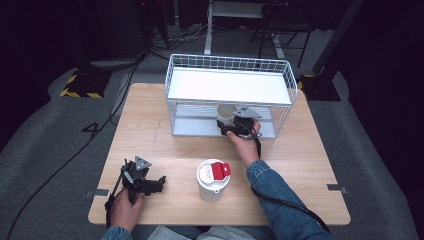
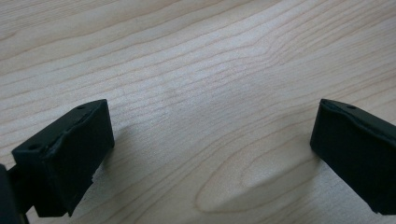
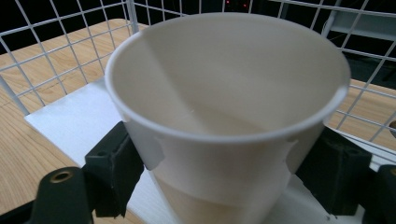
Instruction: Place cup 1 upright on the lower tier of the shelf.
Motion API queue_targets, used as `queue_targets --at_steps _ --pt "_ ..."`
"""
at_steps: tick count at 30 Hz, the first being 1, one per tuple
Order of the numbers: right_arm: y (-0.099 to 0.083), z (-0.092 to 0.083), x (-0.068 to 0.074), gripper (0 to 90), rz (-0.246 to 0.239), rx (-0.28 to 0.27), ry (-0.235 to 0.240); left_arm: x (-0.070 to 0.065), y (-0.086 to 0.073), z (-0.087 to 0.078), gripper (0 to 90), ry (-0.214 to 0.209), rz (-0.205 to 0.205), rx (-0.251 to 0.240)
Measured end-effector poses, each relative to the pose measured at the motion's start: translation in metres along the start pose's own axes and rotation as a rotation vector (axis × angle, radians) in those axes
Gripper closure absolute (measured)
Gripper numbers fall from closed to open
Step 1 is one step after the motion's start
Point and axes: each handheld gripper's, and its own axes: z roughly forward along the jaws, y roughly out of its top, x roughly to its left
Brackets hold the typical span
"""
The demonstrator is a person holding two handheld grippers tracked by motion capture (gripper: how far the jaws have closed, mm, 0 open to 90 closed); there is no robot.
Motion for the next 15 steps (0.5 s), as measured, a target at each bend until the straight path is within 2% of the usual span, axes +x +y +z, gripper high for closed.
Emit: queue_targets --at_steps 7,8,10,15 --pt "0.0003 0.0019 -0.0017 16.3 -0.003 0.008 0.005 0.0 0.0 0.0 0.1 0.001 0.0 0.0" --pt "0.0002 0.003 -0.0018 12.5 -0.015 0.022 0.017 0.0 0.0 0.0 0.1 0.001 0.0 0.0" --pt "-0.0002 0.0034 -0.0022 8.2 -0.02 0.026 0.006 0.0 0.0 0.0 0.1 0.0 0.0 0.0" --pt "-0.0013 0.0023 -0.0043 0.4 0.007 0.019 0.003 -0.0002 0.0001 0.0001 0.1 0.002 -0.002 0.0"
